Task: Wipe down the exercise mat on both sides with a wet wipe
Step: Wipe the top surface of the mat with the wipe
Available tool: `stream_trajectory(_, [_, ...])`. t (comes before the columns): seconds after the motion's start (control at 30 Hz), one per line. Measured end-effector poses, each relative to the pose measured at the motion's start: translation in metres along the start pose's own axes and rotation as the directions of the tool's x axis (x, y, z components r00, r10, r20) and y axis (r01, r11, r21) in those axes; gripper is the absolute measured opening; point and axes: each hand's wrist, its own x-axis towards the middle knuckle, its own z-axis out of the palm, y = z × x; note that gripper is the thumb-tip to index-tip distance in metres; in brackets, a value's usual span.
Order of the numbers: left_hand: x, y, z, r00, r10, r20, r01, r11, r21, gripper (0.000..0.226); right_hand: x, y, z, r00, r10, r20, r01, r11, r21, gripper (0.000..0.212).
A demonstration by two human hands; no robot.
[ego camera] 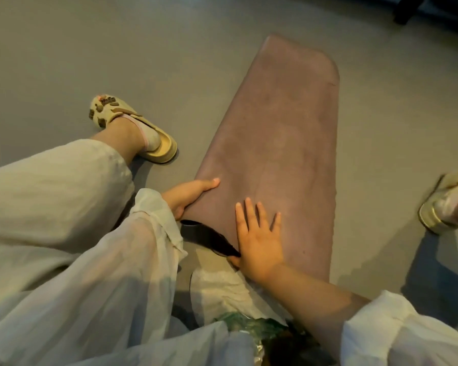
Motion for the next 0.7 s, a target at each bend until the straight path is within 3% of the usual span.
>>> stream_trajectory(0.17, [-0.004, 0.003, 0.007, 0.999, 0.037, -0.019, -0.037, 0.999, -0.020, 0.027, -0.003, -0.004, 0.003, 0.997, 0.049, -0.067, -0.045, 0.998, 0.054, 0.125])
stream_trajectory(0.37, [-0.003, -0.003, 0.003, 0.992, 0.053, -0.112, -0.055, 0.998, -0.021, 0.025, -0.001, -0.003, 0.003, 0.999, 0.025, -0.041, -0.023, 0.998, 0.057, 0.123])
stream_trajectory(0.57, [0.001, -0.010, -0.002, 0.986, 0.072, -0.148, -0.069, 0.997, 0.031, 0.046, 0.001, -0.001, -0.004, 0.994, -0.013, 0.108, 0.015, 1.000, -0.018, 0.123])
stream_trajectory(0.7, [0.004, -0.015, -0.005, 0.974, 0.091, -0.210, -0.067, 0.991, 0.118, 0.049, 0.005, -0.011, -0.005, 0.986, 0.018, 0.166, -0.003, 0.996, -0.093, 0.109])
